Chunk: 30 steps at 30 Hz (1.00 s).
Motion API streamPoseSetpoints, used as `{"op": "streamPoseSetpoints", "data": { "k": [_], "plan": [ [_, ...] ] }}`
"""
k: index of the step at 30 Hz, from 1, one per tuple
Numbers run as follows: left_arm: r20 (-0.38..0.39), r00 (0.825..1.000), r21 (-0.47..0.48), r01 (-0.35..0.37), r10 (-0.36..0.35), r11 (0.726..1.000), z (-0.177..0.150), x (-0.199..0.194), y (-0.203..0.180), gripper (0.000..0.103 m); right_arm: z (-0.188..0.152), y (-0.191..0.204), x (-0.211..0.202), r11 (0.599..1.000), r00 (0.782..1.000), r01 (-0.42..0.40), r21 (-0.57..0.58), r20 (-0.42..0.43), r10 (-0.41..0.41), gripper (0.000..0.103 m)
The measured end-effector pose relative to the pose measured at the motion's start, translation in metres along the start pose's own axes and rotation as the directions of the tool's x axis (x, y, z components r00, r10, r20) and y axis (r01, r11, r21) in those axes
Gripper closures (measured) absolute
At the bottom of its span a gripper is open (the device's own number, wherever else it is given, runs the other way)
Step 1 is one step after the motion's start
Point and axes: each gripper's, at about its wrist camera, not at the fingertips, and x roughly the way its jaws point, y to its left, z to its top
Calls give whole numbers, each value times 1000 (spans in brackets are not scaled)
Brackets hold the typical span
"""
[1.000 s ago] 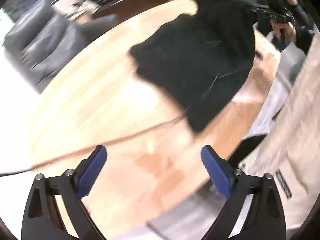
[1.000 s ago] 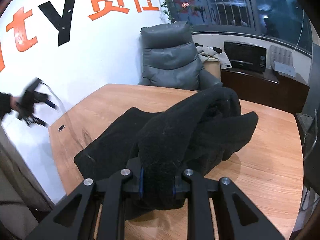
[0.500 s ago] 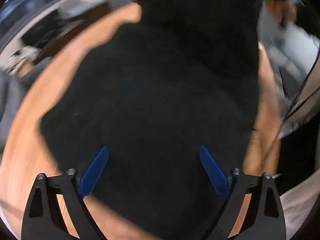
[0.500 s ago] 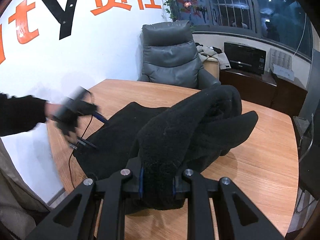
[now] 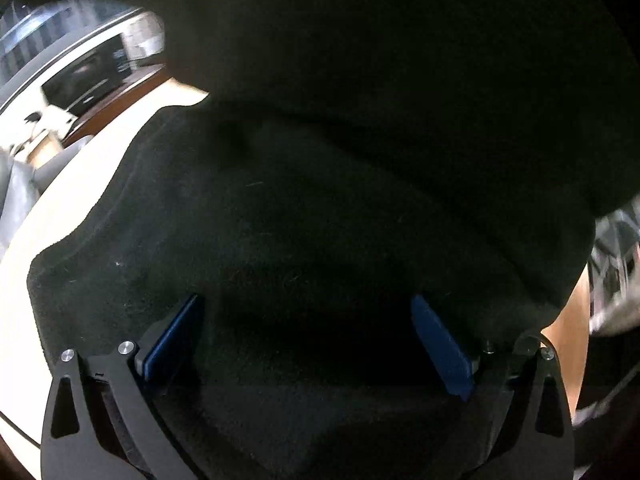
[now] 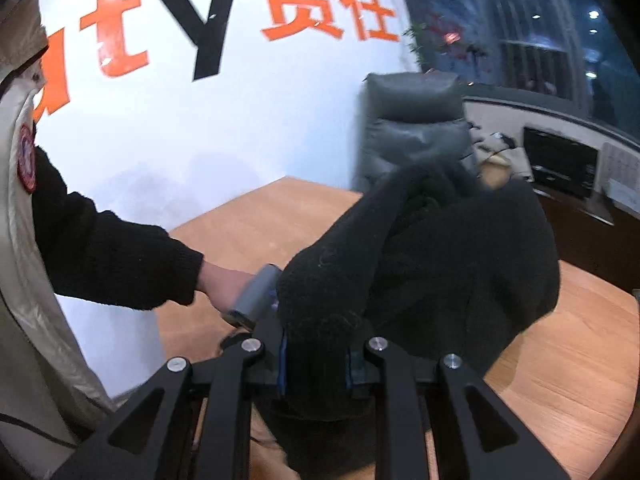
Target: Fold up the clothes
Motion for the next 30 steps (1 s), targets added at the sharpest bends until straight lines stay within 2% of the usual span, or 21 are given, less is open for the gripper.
{"op": "streamPoseSetpoints", "data": {
  "k": [3, 6, 8, 10, 14, 18, 23, 27, 30],
  "plan": [
    [27, 998, -95, -53, 56, 994, 15, 20, -17, 0, -3, -3, 0, 1000, 1000, -9, 21, -25, 10, 83],
    [45, 992, -216, -105, 117, 971, 32, 32, -29, 0, -4, -19, -14, 998, 999, 31, 60, -36, -29, 83],
    [60, 989, -277, -114, 136, 954, 42, 38, -32, 0, -3, -26, -22, 996, 997, 62, 61, -45, -59, 83],
    [95, 988, -322, -86, 122, 943, 51, 42, -32, 1, -1, -31, -27, 995, 996, 75, 66, -46, -73, 83],
    [200, 979, -365, 38, 38, 930, 40, 32, -19, 1, 0, -29, -27, 996, 998, 56, 63, -42, -53, 83],
    [251, 968, -375, 120, -24, 919, 29, 19, -9, 1, -23, -27, -6, 997, 996, 25, 74, -90, -19, 83],
    [206, 975, -404, 4, 86, 915, -10, -55, 8, 0, -42, -23, 17, 996, 991, -15, 83, -133, 25, 82],
    [167, 970, -428, -93, 179, 899, -42, -117, 22, 0, -50, -6, 44, 999, 978, -52, 4, -203, 52, 82],
    [103, 941, -491, -232, 321, 840, -69, -197, 22, 0, -55, 9, 65, 995, 963, -74, -72, -266, 53, 82]
  ]
}}
